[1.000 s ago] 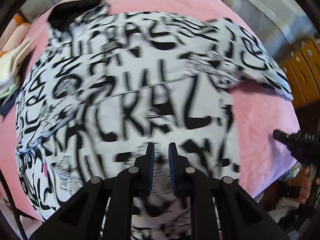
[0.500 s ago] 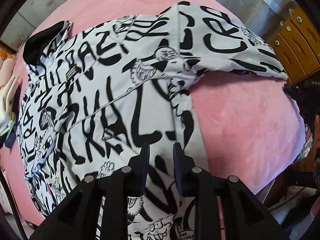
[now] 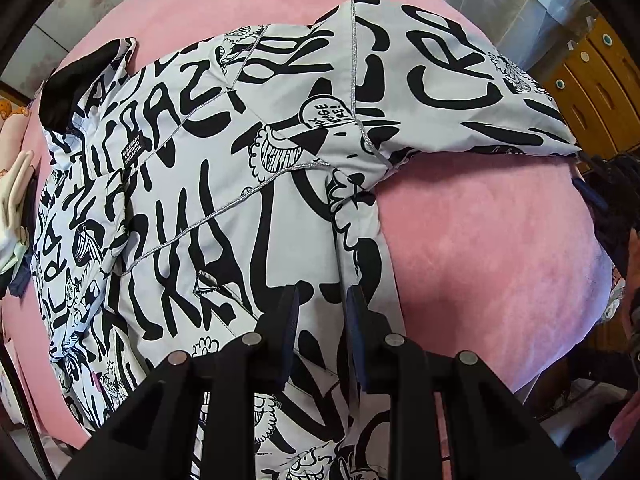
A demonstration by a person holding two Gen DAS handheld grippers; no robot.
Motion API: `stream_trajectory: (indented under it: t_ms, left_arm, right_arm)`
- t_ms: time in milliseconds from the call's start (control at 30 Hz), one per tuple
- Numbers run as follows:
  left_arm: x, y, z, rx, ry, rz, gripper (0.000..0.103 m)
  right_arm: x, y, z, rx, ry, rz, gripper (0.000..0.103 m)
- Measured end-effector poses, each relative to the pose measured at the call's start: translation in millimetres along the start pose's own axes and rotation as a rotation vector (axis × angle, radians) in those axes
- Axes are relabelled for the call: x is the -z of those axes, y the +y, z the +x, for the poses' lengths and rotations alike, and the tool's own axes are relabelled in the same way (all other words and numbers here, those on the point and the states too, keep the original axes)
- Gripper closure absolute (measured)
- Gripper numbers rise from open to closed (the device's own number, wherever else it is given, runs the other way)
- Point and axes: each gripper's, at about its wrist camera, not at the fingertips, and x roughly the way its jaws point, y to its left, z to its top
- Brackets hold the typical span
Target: Fold large clothes
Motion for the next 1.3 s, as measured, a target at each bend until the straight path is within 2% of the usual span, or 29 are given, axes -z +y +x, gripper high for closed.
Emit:
stream_trajectory:
  t_ms: [100, 133, 267, 367, 400, 433, 467, 500, 533, 633, 733, 900, 1133, 1300]
  left_arm:
    - [0, 2, 0, 0.003, -0.004, -0.006, 0.080]
    - [0, 3, 0, 0.004, -0.004, -0.008, 0.080]
    - [-2, 5, 1, 0.003, -0.007, -0.006, 0.080]
    - [-4, 10, 0, 0.001, -0.019, -0.023, 0.080]
    - [-4, 14, -1, 0.001, -0.023, -0.035, 0.080]
    - [-5, 15, -1, 0.002, -0.025, -0.044, 0.080]
    - [-5, 18, -2, 0.004, -0.026, -0.054, 0.080]
    - [-5, 23, -3, 0.010, -0.029, -0.067, 0.080]
    - [-5, 27, -3, 0.019, -0.032, -0.081, 0.080]
    - [-3, 44, -5, 0.028, -0.044, -0.114, 0.080]
    - [2, 61, -6, 0.032, -0.046, -0.129, 0.080]
    - [14, 100, -7, 0.036, -0.052, -0.154, 0.080]
    - [35, 172, -15, 0.032, -0.073, -0.196, 0.080]
    - [56, 221, -22, 0.046, -0.098, -0.211, 0.080]
  right_arm:
    - [-2, 9, -7, -0.024, -0.036, -0.044, 0.047]
    - [-3, 13, -7, -0.015, -0.041, -0.065, 0.044]
    - [-8, 25, 11, 0.056, -0.010, -0.119, 0.044]
    - [-10, 32, 23, 0.074, -0.028, -0.124, 0.044]
    - [-10, 34, 25, 0.090, -0.048, -0.123, 0.051]
    - [-10, 36, 26, 0.109, -0.069, -0.117, 0.071]
    - [-11, 38, 27, 0.147, -0.098, -0.089, 0.084]
    - [-12, 37, 27, 0.145, -0.116, -0.054, 0.091]
    - [-12, 35, 26, 0.116, -0.137, 0.004, 0.093]
    - [-4, 43, 19, 0.058, -0.239, 0.070, 0.097]
    - [15, 75, 9, 0.068, -0.359, -0.044, 0.098]
    - [51, 130, -11, -0.004, -0.495, -0.195, 0.098]
    - [120, 203, -33, -0.043, -0.585, -0.455, 0.099]
    - [191, 246, -33, -0.092, -0.598, -0.624, 0.099]
